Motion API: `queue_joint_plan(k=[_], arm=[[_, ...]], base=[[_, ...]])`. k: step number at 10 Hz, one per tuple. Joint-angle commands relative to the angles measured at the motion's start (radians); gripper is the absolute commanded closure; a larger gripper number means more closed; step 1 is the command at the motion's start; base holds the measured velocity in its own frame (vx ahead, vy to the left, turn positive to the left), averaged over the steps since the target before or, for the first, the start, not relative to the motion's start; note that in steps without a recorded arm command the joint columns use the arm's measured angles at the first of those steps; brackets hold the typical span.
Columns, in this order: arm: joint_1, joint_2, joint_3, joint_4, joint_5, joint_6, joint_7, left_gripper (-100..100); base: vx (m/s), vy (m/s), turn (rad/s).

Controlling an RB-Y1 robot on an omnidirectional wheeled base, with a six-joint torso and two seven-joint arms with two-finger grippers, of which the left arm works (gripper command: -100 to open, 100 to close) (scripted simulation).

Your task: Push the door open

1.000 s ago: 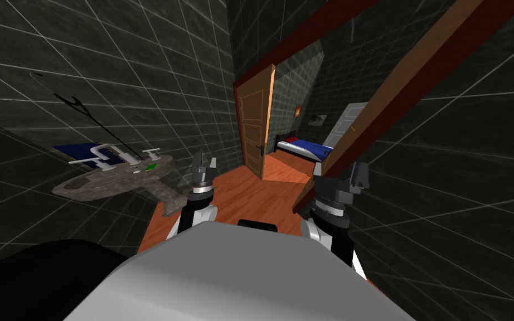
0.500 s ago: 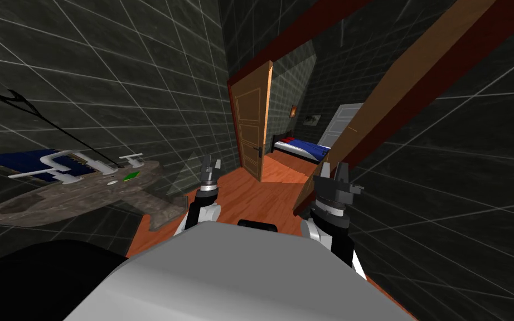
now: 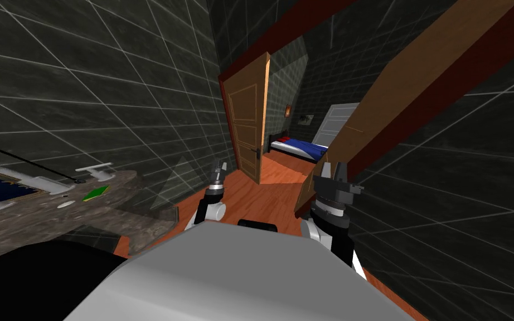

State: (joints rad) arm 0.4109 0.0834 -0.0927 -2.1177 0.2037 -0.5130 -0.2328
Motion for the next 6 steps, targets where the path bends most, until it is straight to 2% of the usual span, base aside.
queue_joint_plan(k=[1, 4, 5, 6], arm=[[-0.022, 0.007, -0.013, 0.039, 0.035, 0.011, -0.029, -100], [-0.047, 0.010, -0.029, 0.085, 0.069, 0.018, -0.057, -100], [-0.063, 0.013, -0.040, 0.116, 0.091, 0.023, -0.076, -100], [-0.071, 0.013, -0.046, 0.131, 0.103, 0.025, -0.086, -100]], base=[[0.190, 0.132, -0.194], [0.114, 0.091, -0.081], [0.082, 0.089, -0.173], [0.108, 0.110, -0.120]])
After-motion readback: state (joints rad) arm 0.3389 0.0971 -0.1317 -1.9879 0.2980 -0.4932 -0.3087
